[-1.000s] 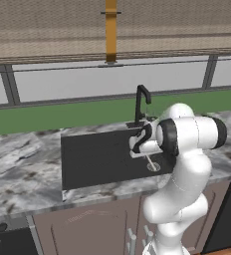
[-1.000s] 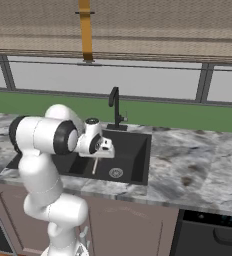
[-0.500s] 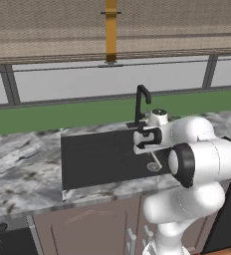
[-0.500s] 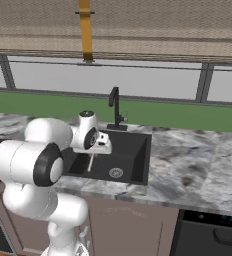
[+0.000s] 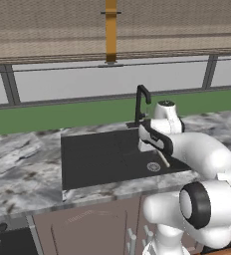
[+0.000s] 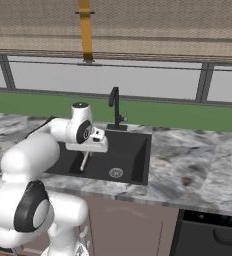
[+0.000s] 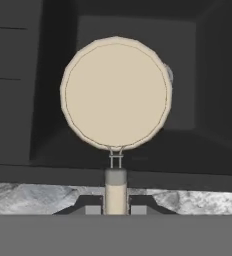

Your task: Pick up the bar soap and dish brush from the sink, and place them back in the cabinet, and close the cabinet doors.

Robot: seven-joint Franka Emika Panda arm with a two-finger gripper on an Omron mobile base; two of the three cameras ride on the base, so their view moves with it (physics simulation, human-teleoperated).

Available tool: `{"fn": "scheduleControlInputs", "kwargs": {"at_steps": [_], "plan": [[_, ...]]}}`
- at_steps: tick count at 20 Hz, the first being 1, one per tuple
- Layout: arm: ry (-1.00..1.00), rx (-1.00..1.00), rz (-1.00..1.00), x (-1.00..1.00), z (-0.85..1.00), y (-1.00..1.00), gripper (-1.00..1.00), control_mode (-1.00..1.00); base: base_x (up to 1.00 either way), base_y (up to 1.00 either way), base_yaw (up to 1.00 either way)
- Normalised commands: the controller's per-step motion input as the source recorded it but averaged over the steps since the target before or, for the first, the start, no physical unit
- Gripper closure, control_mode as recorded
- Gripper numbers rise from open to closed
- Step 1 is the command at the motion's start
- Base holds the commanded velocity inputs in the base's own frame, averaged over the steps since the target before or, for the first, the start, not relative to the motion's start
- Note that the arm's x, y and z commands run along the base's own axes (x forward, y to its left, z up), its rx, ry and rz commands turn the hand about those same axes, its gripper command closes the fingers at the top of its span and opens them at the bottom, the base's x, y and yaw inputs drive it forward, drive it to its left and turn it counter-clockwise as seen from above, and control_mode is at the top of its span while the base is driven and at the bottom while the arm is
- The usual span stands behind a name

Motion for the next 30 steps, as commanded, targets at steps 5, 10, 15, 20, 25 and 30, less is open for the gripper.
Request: {"fn": "scheduleControlInputs", "kwargs": {"at_steps": [5, 10, 15, 20, 25, 30], "plan": [[0.11, 0.00, -0.06, -0.54, 0.41, 0.00, 1.00, -1.00, 0.00, 0.00, 0.00], [0.03, 0.00, -0.03, -0.43, 0.40, 0.00, 1.00, -1.00, 0.00, 0.00, 0.00], [0.00, 0.00, 0.00, -0.17, 0.48, 0.00, 1.00, -1.00, 0.00, 0.00, 0.00], [0.00, 0.00, 0.00, -0.15, 0.47, 0.00, 1.00, -1.00, 0.00, 0.00, 0.00], [0.00, 0.00, 0.00, -0.21, 0.42, 0.00, 1.00, -1.00, 0.00, 0.00, 0.00], [0.00, 0.00, 0.00, -0.23, 0.21, 0.00, 1.00, -1.00, 0.00, 0.00, 0.00]]}}
